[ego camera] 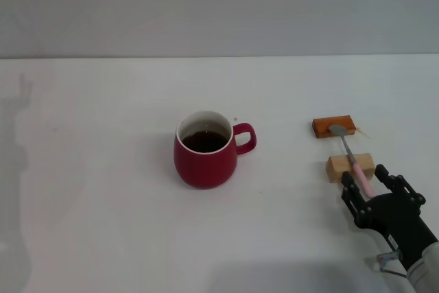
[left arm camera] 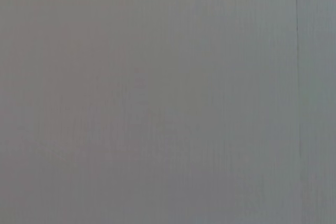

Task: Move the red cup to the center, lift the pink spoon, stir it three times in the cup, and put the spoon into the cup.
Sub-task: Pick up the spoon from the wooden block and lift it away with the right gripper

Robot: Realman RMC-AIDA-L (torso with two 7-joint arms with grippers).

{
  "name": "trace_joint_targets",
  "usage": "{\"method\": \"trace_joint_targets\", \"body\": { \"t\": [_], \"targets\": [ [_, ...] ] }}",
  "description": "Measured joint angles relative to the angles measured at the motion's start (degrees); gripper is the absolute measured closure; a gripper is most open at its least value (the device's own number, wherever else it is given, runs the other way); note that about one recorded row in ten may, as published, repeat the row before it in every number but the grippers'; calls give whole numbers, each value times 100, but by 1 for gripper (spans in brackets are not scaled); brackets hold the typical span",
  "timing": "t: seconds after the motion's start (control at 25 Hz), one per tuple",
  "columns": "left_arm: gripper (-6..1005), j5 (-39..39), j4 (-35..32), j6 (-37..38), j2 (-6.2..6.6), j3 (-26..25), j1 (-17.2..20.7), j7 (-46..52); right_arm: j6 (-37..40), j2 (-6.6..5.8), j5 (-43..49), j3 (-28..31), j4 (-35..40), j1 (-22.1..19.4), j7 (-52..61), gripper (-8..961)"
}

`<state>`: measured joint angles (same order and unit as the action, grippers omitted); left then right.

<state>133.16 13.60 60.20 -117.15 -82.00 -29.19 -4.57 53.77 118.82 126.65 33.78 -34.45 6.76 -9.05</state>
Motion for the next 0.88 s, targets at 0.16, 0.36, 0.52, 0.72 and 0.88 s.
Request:
{"method": "trace_joint_targets", "body": {
  "t": [0.16, 0.36, 0.52, 0.72, 0.88],
  "targets": [
    [162, -8, -5, 0, 0, 0, -1, 0, 0, 0, 0, 0, 1, 1, -1, 362],
    [162, -10, -7, 0, -1, 0, -1, 0, 0, 2, 0, -2, 7, -3, -1, 440],
    [162, -7, -7, 0, -1, 0, 0, 0, 0, 8, 0, -8, 9, -6, -1, 441],
    [161, -2, 2, 0, -1, 0, 12, 0, 1, 16, 0, -21, 10, -22, -1, 442],
    [161, 0, 14, 0, -1, 0, 25, 0, 2, 25, 0, -29, 9, -43, -1, 443]
  ]
}}
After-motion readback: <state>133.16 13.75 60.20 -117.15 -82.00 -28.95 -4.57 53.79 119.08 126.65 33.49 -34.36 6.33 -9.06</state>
